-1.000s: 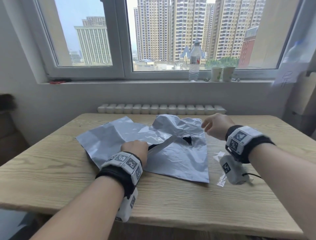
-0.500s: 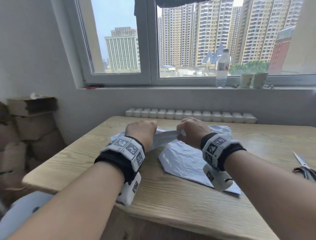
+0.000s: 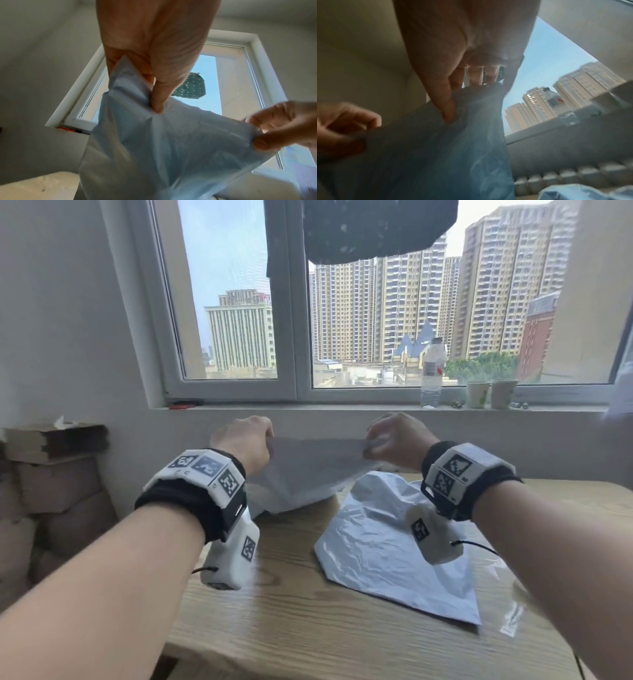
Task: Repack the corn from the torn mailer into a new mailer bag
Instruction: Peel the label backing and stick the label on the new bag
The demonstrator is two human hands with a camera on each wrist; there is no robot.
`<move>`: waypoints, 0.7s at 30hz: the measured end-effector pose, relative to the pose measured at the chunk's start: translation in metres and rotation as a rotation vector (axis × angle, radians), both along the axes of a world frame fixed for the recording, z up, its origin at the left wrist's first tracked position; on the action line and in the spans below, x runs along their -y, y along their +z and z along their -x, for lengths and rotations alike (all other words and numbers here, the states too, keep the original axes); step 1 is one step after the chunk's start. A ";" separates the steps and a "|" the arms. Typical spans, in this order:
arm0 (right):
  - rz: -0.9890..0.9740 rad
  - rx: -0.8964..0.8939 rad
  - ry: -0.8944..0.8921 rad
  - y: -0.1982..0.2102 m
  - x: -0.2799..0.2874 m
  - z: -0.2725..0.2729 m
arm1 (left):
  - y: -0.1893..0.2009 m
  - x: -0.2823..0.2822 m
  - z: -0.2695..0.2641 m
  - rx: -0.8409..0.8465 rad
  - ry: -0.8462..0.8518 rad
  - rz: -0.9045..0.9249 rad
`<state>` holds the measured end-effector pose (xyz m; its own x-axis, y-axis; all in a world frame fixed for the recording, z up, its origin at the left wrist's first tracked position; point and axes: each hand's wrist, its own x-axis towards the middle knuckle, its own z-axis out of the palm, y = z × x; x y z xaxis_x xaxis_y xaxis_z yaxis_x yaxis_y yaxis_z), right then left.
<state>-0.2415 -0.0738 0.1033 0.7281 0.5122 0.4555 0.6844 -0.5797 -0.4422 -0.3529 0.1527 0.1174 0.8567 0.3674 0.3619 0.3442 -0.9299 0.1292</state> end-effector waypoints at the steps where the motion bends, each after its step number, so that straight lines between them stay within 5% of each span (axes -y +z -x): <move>1: -0.020 -0.037 0.005 -0.001 0.001 -0.002 | 0.000 -0.003 0.001 0.016 -0.010 0.042; 11: -0.296 -0.354 -0.032 -0.023 0.012 -0.024 | -0.024 -0.050 0.010 0.216 -0.106 0.593; 16: -0.383 -0.364 0.001 -0.031 -0.005 -0.023 | -0.035 -0.055 0.006 0.469 0.062 0.437; 21: -0.653 -0.582 0.037 -0.035 -0.018 -0.025 | -0.040 -0.057 0.009 0.604 0.100 0.484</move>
